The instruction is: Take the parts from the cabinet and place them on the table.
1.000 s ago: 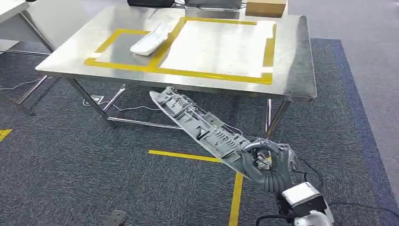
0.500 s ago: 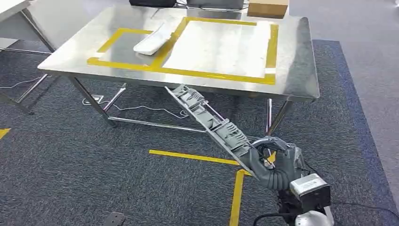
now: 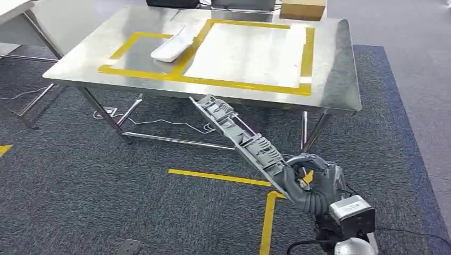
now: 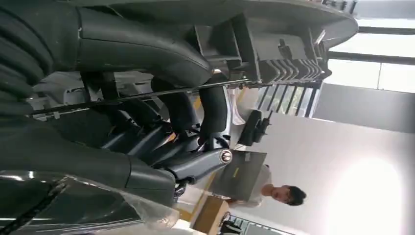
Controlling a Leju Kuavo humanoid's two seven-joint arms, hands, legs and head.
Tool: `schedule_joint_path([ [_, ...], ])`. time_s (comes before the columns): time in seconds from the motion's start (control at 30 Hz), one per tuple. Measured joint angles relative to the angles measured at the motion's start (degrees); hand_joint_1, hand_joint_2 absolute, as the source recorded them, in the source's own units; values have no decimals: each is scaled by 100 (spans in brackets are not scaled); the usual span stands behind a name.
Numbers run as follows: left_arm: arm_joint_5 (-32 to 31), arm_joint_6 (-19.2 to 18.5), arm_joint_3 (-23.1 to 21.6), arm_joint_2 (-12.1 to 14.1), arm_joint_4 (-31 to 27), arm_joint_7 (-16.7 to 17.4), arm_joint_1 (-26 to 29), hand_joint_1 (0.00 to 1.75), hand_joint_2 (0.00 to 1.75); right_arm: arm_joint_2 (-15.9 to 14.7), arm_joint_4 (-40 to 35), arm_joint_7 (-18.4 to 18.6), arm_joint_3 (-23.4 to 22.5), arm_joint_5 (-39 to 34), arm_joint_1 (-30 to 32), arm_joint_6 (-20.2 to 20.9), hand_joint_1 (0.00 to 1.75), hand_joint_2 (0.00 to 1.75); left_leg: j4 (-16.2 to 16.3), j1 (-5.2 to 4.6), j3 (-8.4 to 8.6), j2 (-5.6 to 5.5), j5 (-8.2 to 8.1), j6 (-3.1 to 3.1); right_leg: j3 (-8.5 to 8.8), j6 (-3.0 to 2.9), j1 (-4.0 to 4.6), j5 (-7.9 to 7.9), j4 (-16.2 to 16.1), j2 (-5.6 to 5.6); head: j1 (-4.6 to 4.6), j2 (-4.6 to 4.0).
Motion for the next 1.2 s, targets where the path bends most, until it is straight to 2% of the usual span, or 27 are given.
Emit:
schedule_joint_path([
  [0.1,33,35,4,0,0,2,1,0,0,13,0,130,-11,67,-1,-106,175,175,0,0,0,0,0,0,0,0,0,0,0,0,0,0],
  [0.23,120,120,83,0,0,2,29,0,0,153,0,792,-81,702,-36,-708,175,175,0,0,-2,0,0,0,0,0,0,0,0,0,2,0],
  [0.33,112,92,107,4,0,20,49,0,0,214,0,999,-114,558,-98,-693,175,175,0,0,-5,0,0,0,-2,0,0,0,0,0,2,0],
  [0.47,101,94,125,4,0,35,50,0,0,289,-15,881,-127,419,-163,-806,175,175,2,0,-3,0,0,0,-2,0,0,0,0,1,0,0],
  [0.53,85,92,131,7,0,35,51,0,0,289,-17,914,-129,222,-185,-562,175,175,1,0,-4,0,0,0,-2,0,0,0,0,0,0,0],
  [0.63,26,92,131,11,0,35,56,0,0,278,-17,574,-129,-63,-80,-358,175,175,2,0,-4,0,-1,0,-3,0,0,0,0,0,2,0],
  [0.67,26,92,131,11,0,37,57,0,0,278,-17,485,-127,-11,-42,-358,175,175,1,0,-4,0,-2,-1,-4,0,0,0,0,0,0,0],
  [0.87,24,87,136,11,0,55,61,0,0,234,-17,481,-109,636,42,-385,175,175,1,0,-5,0,-3,-1,-2,0,1,0,0,-2,2,0],
  [1.2,26,81,142,13,0,68,77,0,0,214,-41,498,-81,761,89,-426,175,175,3,0,-5,0,-3,-1,-2,0,0,0,0,-1,2,0],
])
